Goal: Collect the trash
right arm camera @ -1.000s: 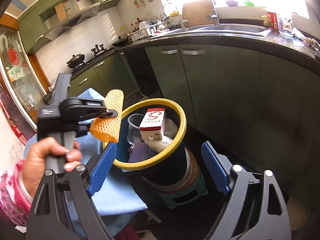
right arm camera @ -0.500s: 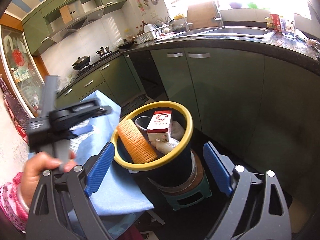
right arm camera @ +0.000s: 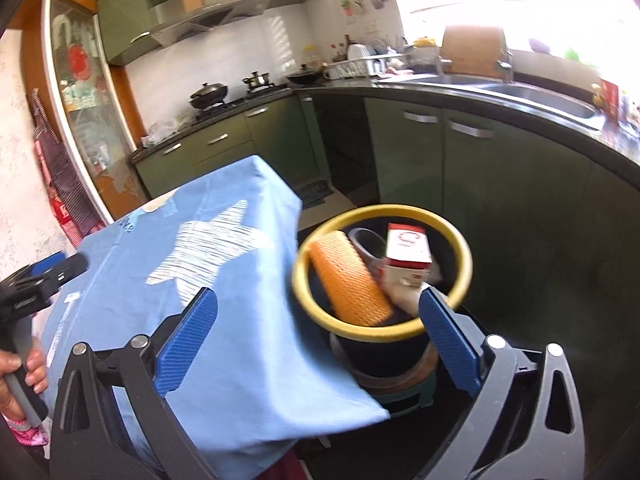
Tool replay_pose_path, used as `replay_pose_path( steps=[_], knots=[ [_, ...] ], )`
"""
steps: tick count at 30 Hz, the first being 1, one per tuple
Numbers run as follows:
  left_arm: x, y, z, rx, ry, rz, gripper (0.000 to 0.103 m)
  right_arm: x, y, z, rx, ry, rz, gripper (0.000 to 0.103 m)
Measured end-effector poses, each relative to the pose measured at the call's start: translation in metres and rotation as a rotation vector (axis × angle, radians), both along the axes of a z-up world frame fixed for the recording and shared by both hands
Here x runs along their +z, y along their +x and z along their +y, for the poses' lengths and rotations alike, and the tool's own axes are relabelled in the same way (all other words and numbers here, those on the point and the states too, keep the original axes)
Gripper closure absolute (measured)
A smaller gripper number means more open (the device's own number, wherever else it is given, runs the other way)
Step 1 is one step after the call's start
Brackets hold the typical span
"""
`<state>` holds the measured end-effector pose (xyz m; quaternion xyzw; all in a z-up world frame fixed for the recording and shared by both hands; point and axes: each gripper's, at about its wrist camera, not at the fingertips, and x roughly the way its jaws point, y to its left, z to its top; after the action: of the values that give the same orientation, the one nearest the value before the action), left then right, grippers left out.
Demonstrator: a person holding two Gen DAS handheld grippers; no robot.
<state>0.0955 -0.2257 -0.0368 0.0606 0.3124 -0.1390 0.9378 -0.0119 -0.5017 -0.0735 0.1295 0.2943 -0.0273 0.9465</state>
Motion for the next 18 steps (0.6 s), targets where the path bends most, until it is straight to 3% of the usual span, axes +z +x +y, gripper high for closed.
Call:
replay_pose_path(
  steps=[8,13,18],
  knots=[
    [0.009,-0.035,0.127,0.246,-0.069,-0.047,0.005,0.019,0.006,0.062,0.064,-0.077,-0.016,0.007],
    [0.024,-0.059,0.165,0.256,-0.098,-0.110,0.005,0.046,-0.009,0.093,0.089,-0.142,-0.085,0.007],
    [0.045,-0.081,0.174,0.232,-0.091,-0.177,0.005,0.068,-0.027,0.106,0.059,-0.183,-0.139,0.007]
  ],
)
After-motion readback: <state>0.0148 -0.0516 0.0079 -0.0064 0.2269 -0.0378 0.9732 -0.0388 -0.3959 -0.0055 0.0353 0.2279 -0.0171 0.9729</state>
